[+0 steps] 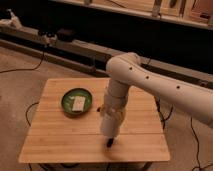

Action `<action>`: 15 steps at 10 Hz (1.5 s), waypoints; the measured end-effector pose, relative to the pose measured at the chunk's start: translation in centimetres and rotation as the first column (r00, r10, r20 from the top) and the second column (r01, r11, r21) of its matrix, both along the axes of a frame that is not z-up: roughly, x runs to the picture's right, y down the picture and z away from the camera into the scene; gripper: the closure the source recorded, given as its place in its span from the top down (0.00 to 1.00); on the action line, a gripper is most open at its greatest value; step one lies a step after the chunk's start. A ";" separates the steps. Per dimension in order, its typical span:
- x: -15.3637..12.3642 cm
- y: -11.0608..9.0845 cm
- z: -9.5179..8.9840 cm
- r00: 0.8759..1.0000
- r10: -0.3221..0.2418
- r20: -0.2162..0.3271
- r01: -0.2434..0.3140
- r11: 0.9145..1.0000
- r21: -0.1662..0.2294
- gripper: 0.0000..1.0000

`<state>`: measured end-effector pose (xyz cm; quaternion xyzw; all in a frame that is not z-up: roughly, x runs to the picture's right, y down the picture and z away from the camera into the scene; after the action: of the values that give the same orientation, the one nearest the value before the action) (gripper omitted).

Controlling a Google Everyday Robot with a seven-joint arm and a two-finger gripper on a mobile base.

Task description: Place the pepper on the white sponge

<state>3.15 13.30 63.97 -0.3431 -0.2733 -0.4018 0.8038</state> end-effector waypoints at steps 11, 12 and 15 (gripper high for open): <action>-0.8 2.7 1.4 0.999 -0.048 -0.001 0.048 0.999 -0.018 0.80; -0.9 2.9 1.7 0.999 -0.049 0.009 0.049 0.999 -0.012 0.80; -0.7 4.0 2.9 0.998 -0.062 0.014 0.062 0.998 -0.008 0.80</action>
<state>2.46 17.26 66.82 -0.3521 -0.2699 -0.4276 0.7876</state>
